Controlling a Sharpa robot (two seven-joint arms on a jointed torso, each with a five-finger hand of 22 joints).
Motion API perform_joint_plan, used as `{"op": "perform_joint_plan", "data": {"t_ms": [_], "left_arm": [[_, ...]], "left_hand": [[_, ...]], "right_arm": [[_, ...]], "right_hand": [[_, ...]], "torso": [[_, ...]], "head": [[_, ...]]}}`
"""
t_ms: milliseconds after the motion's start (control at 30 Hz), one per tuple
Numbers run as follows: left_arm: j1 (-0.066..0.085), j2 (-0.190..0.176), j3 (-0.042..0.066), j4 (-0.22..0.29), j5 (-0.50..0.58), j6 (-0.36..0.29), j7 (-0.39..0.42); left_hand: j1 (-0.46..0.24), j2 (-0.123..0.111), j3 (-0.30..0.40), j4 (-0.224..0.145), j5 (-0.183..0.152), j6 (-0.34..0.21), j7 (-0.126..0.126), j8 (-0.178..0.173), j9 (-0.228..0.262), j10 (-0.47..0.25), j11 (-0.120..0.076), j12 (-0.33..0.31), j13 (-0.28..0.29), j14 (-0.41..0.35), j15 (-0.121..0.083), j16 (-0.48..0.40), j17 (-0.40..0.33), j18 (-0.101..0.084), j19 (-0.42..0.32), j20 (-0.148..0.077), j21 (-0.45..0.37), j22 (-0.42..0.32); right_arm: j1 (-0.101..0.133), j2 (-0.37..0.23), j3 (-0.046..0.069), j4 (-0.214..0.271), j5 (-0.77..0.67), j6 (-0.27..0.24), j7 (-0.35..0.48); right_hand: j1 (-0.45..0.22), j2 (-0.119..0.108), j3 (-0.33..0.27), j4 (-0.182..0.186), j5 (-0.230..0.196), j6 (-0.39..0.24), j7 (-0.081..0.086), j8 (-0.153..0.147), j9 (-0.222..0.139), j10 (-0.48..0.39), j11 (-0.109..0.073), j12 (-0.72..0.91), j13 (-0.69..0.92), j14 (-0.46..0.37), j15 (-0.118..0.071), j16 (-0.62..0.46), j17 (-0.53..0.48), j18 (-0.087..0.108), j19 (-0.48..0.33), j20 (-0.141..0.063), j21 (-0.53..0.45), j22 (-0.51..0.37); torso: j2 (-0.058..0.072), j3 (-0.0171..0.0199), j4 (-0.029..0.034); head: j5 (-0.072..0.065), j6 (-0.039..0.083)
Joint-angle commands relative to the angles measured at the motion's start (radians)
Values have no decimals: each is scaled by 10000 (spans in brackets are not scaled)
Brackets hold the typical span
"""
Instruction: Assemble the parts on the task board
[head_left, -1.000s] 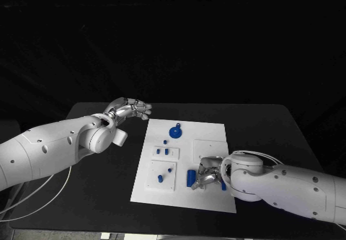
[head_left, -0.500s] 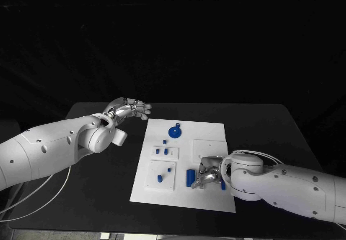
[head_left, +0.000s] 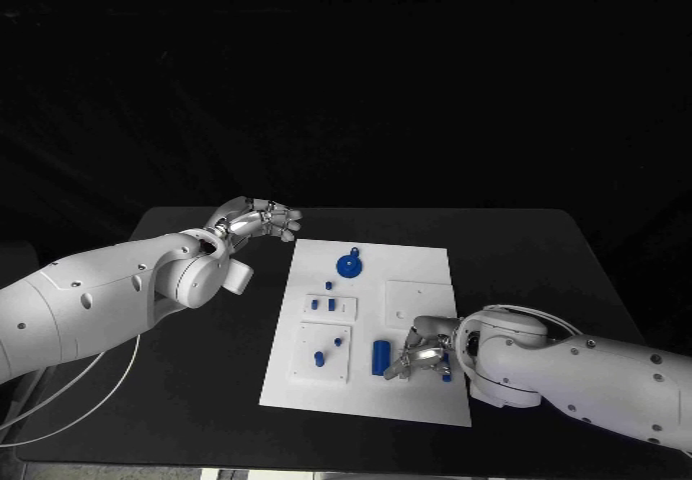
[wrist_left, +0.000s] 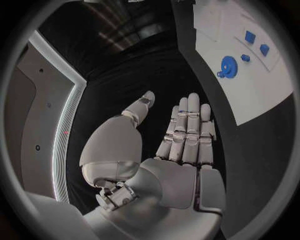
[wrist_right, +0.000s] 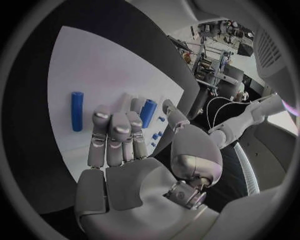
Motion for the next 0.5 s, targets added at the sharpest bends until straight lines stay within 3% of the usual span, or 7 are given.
{"op": "perform_joint_plan", "data": {"t_ms": [33, 100, 233, 300, 500], "left_arm": [[6, 21, 5, 15, 35, 141, 58], [6, 15, 5, 20, 35, 138, 57], [6, 6, 5, 18, 38, 158, 76], [6, -6, 4, 18, 38, 165, 76], [6, 3, 3, 23, 38, 189, 99]], "left_hand": [[-23, 31, -22, 56, -2, 18, -49, 21, -10, 24, -56, -20, 15, 22, 23, -67, 19, -20, 77, 24, -41, 17], [-24, 30, -23, 57, -2, 20, -49, 22, -10, 25, -56, -20, 15, 22, 23, -68, 21, -21, 77, 24, -42, 18], [-91, 20, -60, 96, -13, 31, -50, 28, -10, 32, -57, -18, 17, 26, 26, -84, 41, -26, 79, 28, -53, 28], [-126, 13, -86, 111, -18, 37, -52, 32, -9, 37, -59, -16, 18, 25, 28, -92, 51, -28, 76, 29, -61, 33], [-195, -3, -139, 138, -23, 45, -56, 37, -9, 51, -65, -11, 21, 26, 29, -110, 73, -28, 72, 30, -78, 43]], "right_arm": [[49, -260, 116, 86, 2301, -660, 524], [116, -418, 160, 101, 2430, -627, 651], [206, -668, 189, 39, 2542, -273, 1018], [216, -753, 201, -33, 2589, -275, 1015], [225, -1048, 208, -276, 2043, 14, 933]], "right_hand": [[89, 230, -88, -163, 106, -394, 170, -124, 32, -98, 58, 52, 54, -49, 85, -53, -12, 148, 1, -45, -50, 70], [244, 421, -100, -248, 91, -473, 199, -116, 114, -114, 84, 103, 86, -42, 111, -50, -4, 148, 23, -59, -54, 73], [473, 589, -96, -267, 64, -528, 213, -82, 228, -162, 103, 97, 84, -41, 128, -54, 3, 148, 30, -65, -64, 78], [809, 827, 6, -256, 34, -470, 198, 26, 389, -267, 84, -5, 30, -43, 118, -70, 2, 148, 36, -64, -78, 79], [1196, 931, 297, -198, -54, -549, 169, 171, 764, -342, 58, -72, -31, -31, 87, -89, 5, 148, 76, -31, -107, 73]], "torso": [[-3, 0, -1], [-1, -2, -3], [-2, 0, -16], [-1, 4, -17], [4, 11, -2]], "head": [[-11, 24], [-26, 35], [-62, 77], [-73, 93], [-151, 122]]}}
